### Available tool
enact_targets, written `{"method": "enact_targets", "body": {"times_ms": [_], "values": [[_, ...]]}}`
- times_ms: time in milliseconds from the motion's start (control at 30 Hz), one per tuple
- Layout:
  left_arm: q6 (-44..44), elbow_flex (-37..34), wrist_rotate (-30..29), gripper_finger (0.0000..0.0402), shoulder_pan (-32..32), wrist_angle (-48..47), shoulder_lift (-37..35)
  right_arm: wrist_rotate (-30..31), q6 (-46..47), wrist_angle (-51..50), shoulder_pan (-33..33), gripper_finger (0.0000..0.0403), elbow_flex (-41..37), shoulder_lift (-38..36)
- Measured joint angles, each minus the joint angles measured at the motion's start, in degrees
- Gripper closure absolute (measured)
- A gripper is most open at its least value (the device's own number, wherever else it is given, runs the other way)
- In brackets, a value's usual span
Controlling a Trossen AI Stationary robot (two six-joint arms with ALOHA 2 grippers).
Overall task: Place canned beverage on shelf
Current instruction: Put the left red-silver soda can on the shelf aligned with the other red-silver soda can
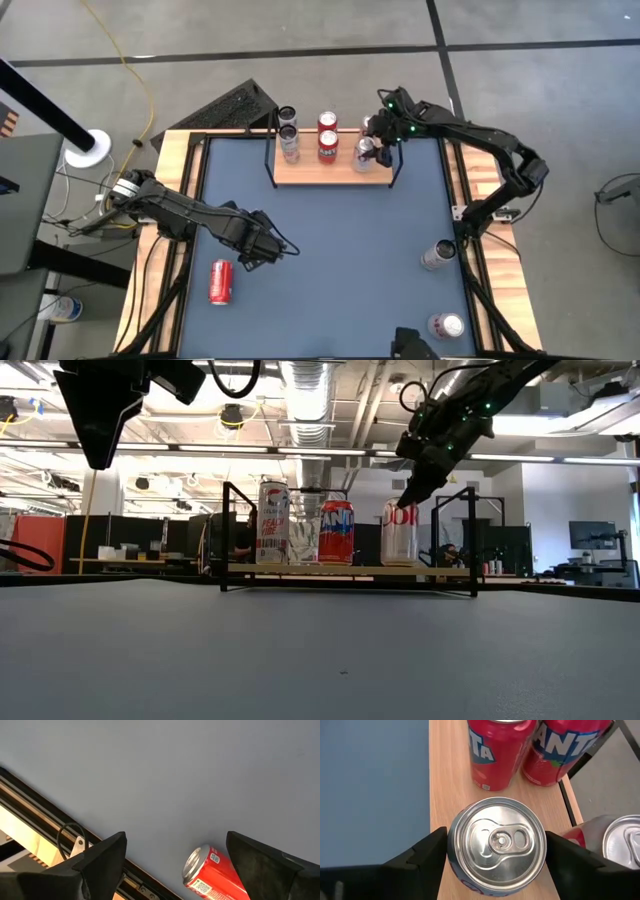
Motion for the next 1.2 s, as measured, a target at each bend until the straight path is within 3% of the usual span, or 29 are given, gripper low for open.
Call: {"method": "enact_targets", "body": {"times_ms": [333,1033,1200], "values": [[-0.02,0.0,0.65,0.0072,0.0,0.0,0.0,4.7,0.09,-0.2,1.86,0.007,-0.24,-0.02],[-0.02,0.0,0.68,0.0072,0.0,-0.02,0.0,6.04,6.42,-5.23,7.96,0.0073,9.7,-0.15],[-0.02,0.0,0.68,0.0072,0.01,-0.02,0.0,13.04,5.98,-4.46,11.95,0.0107,9.73,0.22]]}}
